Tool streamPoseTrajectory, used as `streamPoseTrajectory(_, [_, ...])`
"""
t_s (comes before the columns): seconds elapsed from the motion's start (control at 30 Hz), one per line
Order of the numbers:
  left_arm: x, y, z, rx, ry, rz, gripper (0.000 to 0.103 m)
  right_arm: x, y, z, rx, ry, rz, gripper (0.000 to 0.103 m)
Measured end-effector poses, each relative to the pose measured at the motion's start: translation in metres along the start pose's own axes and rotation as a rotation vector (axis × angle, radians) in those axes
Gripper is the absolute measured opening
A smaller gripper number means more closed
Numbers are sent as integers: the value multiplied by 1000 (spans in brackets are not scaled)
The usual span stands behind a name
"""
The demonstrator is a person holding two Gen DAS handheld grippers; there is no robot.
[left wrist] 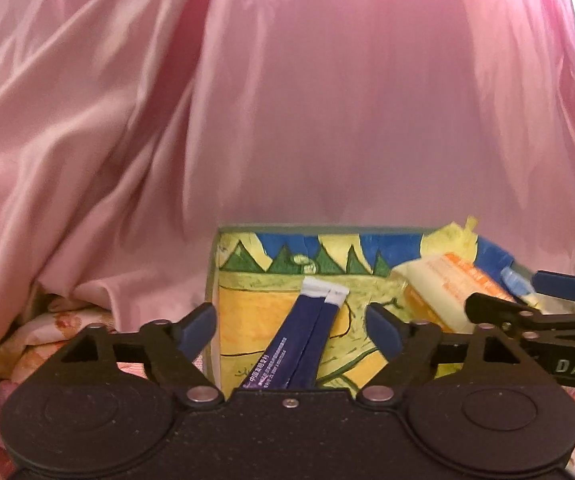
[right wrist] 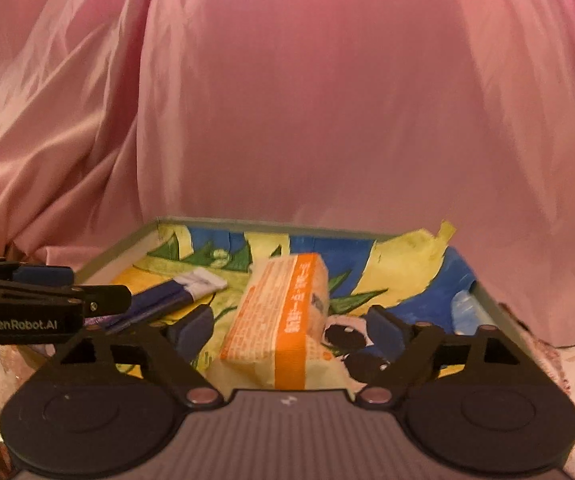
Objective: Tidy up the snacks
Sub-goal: 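Withdraw both tools from the tray back over the remaining snacks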
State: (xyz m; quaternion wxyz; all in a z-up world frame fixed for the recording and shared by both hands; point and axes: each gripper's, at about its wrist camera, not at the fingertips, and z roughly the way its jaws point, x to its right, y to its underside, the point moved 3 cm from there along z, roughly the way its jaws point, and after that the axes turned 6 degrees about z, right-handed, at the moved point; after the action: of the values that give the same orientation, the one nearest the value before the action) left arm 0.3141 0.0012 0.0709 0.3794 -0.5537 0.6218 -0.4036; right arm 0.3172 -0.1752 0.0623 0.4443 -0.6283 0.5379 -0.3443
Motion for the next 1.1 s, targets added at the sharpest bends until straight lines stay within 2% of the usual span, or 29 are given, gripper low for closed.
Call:
streamPoseTrajectory(0.1, [0, -2, -20, 45, -18, -14, 98, 1, -5, -19, 52, 5, 14, 97])
streamPoseTrajectory(0.23, [1, -2, -48, 84, -24, -27, 102, 3, -9, -49, 121, 24, 16, 102])
streamPoseTrajectory(0.6, [7, 23, -129, 152, -27, -68, 102, 7, 6, -138, 259, 56, -5, 103])
streamPoseTrajectory(0.87, [13, 68, -161, 107, -13, -74, 102, 7, 39, -185, 271, 61, -10, 103])
streamPoseTrajectory(1.0, [16, 97, -168, 36, 16, -96, 102, 8, 61, -199, 245, 61, -13, 103])
streamPoseTrajectory(1.1, [19, 115, -174, 10, 25, -72, 102, 5, 79, -204, 209, 59, -35, 103])
